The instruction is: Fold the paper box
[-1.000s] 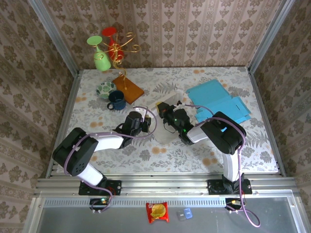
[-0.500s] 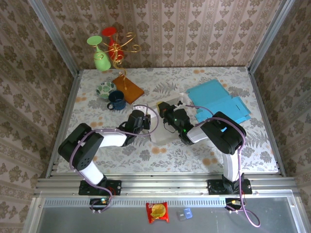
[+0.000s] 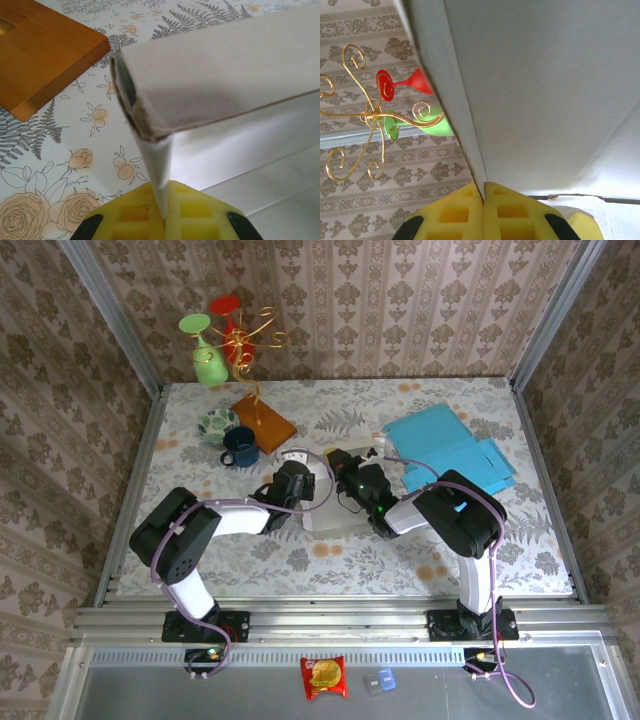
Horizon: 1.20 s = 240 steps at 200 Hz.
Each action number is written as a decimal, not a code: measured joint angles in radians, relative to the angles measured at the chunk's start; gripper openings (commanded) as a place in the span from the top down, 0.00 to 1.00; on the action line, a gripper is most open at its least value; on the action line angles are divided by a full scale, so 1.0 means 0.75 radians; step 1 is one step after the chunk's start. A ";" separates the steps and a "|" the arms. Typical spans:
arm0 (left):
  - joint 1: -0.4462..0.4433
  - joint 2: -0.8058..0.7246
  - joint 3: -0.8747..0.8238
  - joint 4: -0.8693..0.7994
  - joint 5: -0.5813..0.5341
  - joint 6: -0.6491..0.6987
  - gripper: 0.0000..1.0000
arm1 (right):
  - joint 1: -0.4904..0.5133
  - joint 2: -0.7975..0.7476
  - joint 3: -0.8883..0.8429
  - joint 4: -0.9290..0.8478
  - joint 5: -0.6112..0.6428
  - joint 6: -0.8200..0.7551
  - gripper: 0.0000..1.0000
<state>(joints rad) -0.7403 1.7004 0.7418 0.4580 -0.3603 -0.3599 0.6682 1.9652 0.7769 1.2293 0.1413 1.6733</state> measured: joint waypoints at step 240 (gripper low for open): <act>0.376 -0.236 0.223 -0.345 0.898 0.031 1.00 | -0.622 -1.110 0.477 -1.882 -0.691 -0.996 0.36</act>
<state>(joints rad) -0.4580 1.5234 0.9092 0.1989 0.3134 -0.3367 0.2020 1.1328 1.1347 -0.1822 -0.3771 0.9260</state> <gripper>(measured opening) 0.063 0.672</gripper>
